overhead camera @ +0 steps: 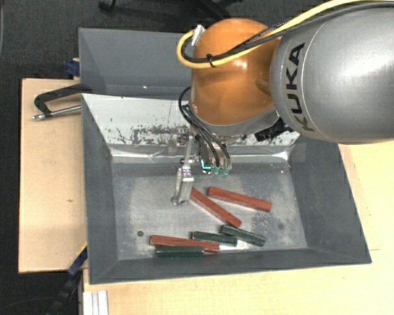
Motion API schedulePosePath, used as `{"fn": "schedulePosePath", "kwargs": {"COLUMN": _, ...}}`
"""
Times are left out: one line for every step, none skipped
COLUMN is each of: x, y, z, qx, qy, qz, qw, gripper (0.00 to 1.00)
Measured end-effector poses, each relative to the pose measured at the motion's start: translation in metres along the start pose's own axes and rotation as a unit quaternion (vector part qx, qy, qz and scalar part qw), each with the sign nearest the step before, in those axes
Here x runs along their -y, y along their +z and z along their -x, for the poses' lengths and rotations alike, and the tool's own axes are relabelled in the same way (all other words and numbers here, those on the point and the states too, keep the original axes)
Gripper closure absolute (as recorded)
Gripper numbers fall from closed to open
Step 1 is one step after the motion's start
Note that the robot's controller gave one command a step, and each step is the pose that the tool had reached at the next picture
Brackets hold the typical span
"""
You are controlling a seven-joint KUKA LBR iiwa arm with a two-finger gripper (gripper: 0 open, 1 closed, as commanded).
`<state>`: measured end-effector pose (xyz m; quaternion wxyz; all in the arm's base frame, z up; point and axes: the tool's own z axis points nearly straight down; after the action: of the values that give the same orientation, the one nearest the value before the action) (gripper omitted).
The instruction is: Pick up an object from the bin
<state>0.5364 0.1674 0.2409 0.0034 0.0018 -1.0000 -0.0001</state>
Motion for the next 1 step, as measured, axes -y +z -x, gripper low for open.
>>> {"fn": "schedulePosePath", "kwargs": {"x": 0.0167, "y": 0.0364, "z": 0.0096, "qx": 0.0077, "qy": 0.023, "qz": 0.002, "qw": 0.9997, "gripper": 0.0}}
